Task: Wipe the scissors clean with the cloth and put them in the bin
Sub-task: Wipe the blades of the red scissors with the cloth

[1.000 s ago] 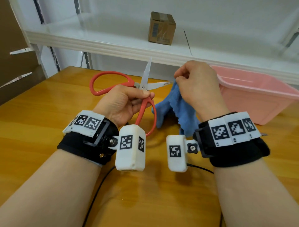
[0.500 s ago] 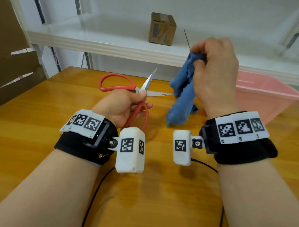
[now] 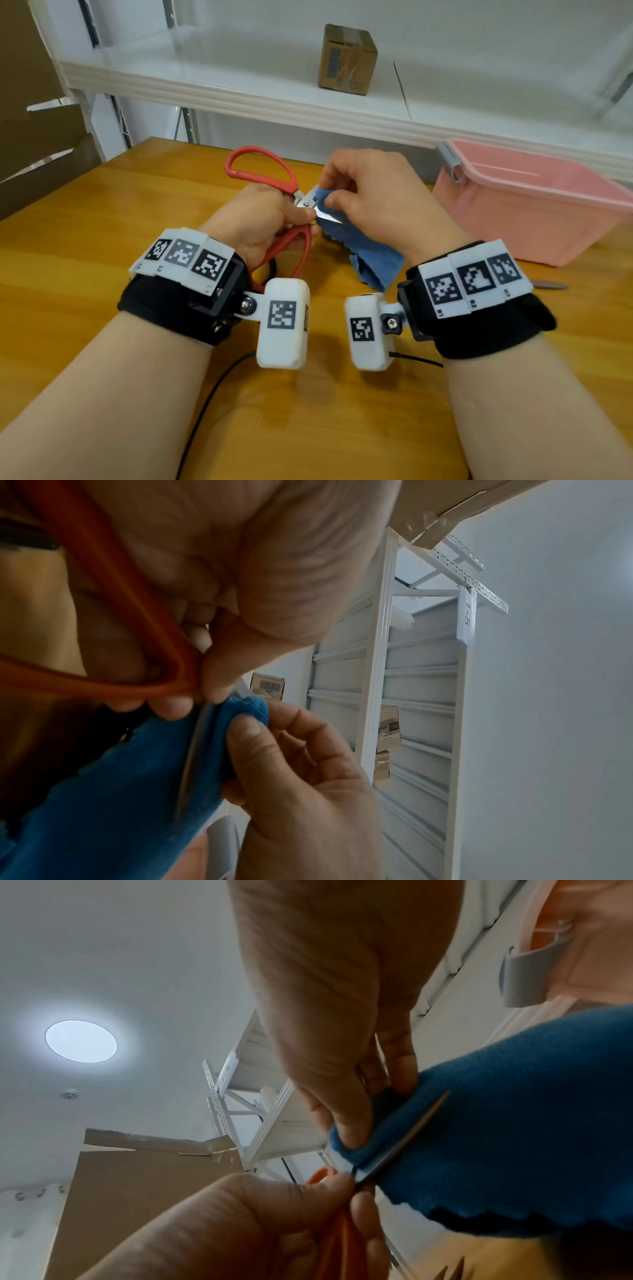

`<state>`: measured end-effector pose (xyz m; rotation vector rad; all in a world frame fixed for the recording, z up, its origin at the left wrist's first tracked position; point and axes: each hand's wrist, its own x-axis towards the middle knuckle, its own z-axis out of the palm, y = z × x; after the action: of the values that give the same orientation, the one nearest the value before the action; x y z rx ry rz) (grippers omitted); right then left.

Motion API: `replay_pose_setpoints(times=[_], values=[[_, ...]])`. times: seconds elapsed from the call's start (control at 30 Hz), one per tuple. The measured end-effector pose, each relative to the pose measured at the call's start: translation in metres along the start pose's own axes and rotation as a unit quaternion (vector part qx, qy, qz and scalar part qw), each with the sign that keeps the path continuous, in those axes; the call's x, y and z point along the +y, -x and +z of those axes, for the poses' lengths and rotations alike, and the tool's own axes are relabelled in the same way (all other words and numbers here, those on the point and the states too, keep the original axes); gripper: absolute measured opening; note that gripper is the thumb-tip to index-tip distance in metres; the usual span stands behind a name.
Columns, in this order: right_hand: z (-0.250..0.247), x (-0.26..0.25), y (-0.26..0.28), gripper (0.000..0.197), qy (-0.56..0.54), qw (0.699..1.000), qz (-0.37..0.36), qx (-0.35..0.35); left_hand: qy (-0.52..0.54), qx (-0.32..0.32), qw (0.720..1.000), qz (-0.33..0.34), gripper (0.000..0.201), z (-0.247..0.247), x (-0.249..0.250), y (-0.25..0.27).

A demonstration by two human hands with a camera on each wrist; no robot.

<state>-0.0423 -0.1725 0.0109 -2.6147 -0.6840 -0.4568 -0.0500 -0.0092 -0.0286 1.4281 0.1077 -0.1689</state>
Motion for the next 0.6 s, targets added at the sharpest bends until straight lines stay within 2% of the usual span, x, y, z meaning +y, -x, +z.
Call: replay_pose_setpoints(times=[0.27, 0.6], values=[[0.009, -0.009, -0.002, 0.009, 0.029, 0.999, -0.026, 0.008, -0.013, 0.004, 1.000, 0.026, 0.009, 0.004, 0.000, 0.002], [0.016, -0.009, -0.001, 0.007, -0.021, 0.999, 0.013, 0.029, -0.019, 0.000, 1.000, 0.024, 0.013, 0.006, 0.003, 0.007]])
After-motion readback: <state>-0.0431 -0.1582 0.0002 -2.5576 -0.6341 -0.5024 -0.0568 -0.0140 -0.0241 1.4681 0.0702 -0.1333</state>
